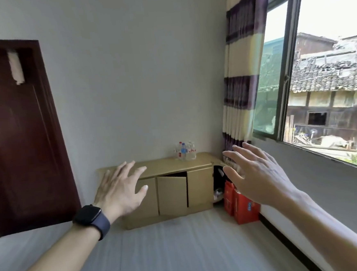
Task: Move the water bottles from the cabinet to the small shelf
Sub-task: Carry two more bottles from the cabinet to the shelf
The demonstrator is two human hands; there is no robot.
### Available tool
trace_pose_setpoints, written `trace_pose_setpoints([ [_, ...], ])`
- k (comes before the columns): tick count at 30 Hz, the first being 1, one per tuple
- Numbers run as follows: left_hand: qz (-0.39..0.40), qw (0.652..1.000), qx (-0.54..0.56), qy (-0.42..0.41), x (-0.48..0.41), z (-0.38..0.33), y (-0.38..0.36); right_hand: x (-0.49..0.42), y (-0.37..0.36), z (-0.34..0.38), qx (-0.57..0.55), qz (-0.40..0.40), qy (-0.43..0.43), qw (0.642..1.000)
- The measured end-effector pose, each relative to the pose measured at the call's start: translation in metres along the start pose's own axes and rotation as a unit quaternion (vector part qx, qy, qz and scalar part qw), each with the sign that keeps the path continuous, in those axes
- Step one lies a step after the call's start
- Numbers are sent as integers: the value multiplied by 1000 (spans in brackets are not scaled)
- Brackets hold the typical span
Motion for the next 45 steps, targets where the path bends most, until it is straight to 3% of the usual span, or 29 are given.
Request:
trace_pose_setpoints([
  [14, 10, 998, -5, -57, -325, 10, -155, -266, -144, -106, 31, -5, -65, 997],
  [20, 18, 997, 11, -78, -465, -27, -217, -361, -196, -173, 33, -3, -80, 996],
  [30, 19, 995, 16, -94, -679, -103, -299, -545, -276, -321, 25, 10, -59, 998],
  [38, 31, 997, 0, -65, -814, -101, -369, -688, -353, -391, 4, 30, -40, 999],
  [45, 60, 996, 8, -60, -934, -87, -482, -802, -464, -449, -27, 50, -34, 998],
])
Point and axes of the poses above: each hand's wrist, its own x-axis away from the middle knuckle, its own y-axis out of the back of the hand, z = x × y, the point moved 1 cm from there along -x, towards the middle knuckle, and after that the axes turned 14 degrees about -x, right-handed, at the moved point
